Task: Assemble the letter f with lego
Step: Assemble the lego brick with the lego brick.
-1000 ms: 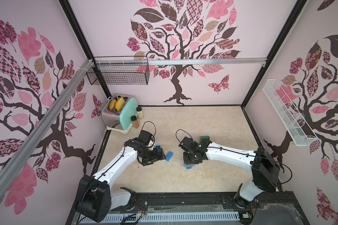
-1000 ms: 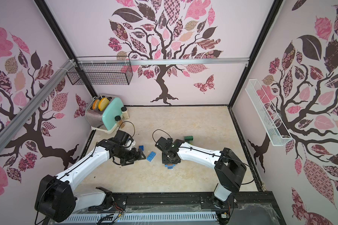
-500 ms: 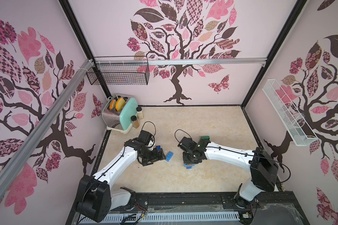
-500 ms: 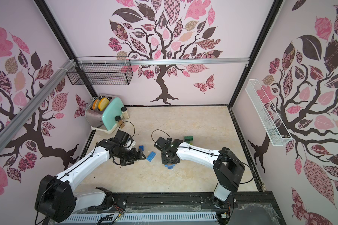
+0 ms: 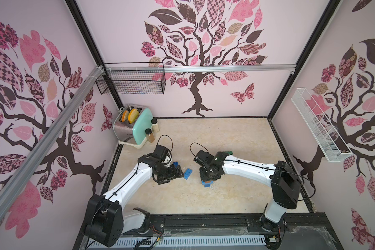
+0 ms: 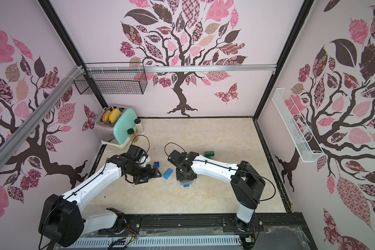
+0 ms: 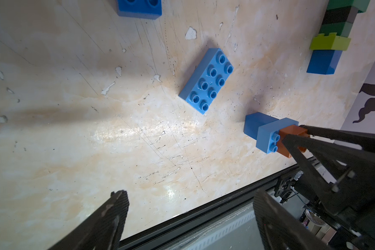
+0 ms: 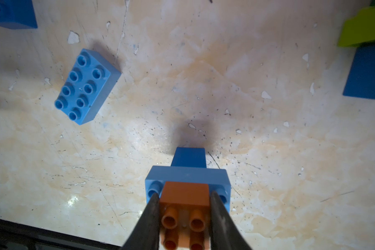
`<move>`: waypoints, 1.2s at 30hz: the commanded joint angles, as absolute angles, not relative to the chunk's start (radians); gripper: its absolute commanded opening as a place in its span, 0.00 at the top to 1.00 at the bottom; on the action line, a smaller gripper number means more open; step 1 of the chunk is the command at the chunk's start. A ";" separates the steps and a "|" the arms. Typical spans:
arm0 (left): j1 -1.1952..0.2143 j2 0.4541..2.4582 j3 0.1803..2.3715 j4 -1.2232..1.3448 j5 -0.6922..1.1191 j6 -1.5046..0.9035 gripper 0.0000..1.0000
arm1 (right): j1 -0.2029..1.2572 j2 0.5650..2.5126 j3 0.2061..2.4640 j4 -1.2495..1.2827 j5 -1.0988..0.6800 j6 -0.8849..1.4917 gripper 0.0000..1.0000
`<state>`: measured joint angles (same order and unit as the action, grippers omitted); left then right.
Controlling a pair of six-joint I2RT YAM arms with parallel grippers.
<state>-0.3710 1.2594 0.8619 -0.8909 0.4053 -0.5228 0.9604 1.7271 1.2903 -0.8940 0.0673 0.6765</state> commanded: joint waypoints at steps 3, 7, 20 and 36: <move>-0.368 1.251 0.853 -0.878 0.402 -0.518 0.06 | 0.965 1.743 1.319 -0.892 0.078 0.665 0.76; -0.368 1.257 0.853 -0.879 0.403 -0.516 0.06 | 0.959 1.744 1.316 -0.869 0.076 0.661 0.75; -0.368 1.257 0.853 -0.879 0.397 -0.517 0.06 | 0.949 1.733 1.306 -0.837 0.070 0.660 0.70; -0.356 1.263 0.856 -0.882 0.395 -0.517 0.06 | 0.949 1.705 1.333 -0.861 0.071 0.646 0.55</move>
<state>-0.3641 1.2594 0.8619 -0.8913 0.4042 -0.5228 0.9516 1.7332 1.2953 -0.8463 0.0677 0.6586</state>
